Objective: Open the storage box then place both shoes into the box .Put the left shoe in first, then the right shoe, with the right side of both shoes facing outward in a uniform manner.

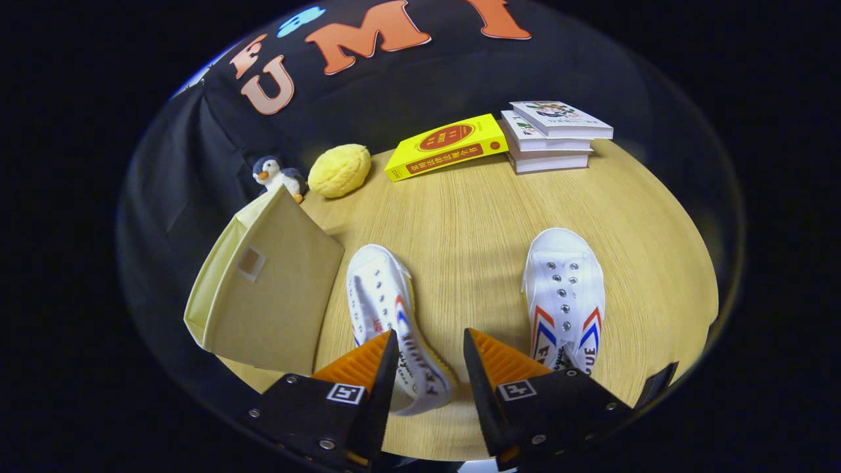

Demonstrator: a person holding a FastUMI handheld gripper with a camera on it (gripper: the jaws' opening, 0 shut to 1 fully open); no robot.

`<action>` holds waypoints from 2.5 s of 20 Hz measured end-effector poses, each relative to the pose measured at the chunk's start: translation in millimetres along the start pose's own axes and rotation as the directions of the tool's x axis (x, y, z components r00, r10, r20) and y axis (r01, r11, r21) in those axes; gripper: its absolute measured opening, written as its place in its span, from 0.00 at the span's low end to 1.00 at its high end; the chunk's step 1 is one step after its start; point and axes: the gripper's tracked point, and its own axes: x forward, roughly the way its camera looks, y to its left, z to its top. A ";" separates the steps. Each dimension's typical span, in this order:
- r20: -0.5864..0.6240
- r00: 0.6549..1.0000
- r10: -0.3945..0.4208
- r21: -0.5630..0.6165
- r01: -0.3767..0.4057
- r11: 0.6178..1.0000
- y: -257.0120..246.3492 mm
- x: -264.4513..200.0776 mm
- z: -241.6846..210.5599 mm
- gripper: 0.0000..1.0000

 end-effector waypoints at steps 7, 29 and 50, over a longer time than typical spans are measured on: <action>-0.065 0.998 -0.014 -0.138 0.005 0.990 2.0 19.9 -12.9 0.64; -0.180 0.844 0.506 0.361 -0.422 0.832 52.9 42.7 -26.4 0.00; 0.115 0.847 0.519 0.177 -0.531 0.829 207.2 -62.6 109.4 0.00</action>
